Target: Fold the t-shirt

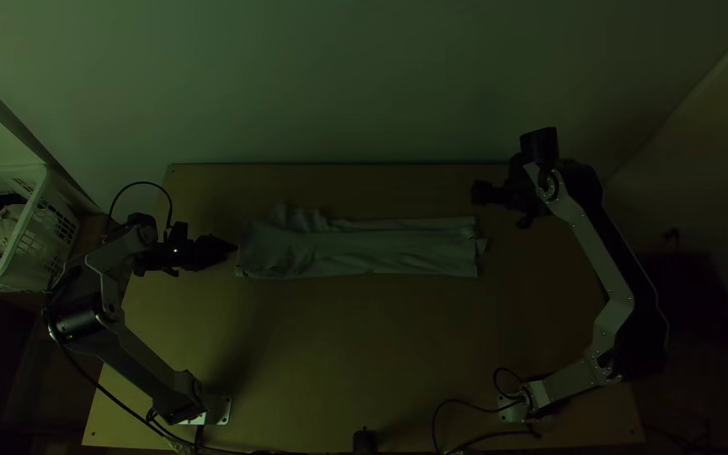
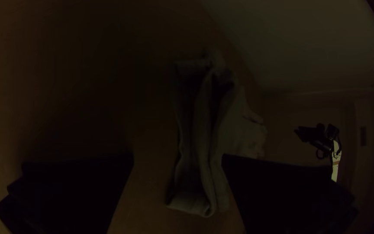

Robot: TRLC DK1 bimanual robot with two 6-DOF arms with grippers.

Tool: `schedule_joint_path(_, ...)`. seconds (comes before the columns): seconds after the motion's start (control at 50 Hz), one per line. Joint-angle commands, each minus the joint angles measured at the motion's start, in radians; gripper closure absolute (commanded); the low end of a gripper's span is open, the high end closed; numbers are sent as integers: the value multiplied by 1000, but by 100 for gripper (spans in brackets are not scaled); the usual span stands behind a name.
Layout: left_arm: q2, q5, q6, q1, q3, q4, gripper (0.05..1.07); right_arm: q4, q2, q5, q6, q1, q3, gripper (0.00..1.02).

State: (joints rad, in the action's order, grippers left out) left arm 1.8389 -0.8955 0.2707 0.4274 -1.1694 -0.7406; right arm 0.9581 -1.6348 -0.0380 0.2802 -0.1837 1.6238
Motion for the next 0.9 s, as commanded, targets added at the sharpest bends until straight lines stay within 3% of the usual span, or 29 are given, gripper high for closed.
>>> schedule_joint_path(0.0,20,-22,48,-7,36,-2,10,8,39,4,13,-13,-42,4)
schedule_joint_path(0.32,57,-45,35,-85,31,1,10,8,55,13,11,-28,-81,4)
schedule_joint_path(0.58,82,3,-64,-193,4,27,10,8,66,13,10,-33,-93,4)
schedule_joint_path(0.88,92,124,-232,-368,2,167,10,8,98,13,7,-37,-105,4)
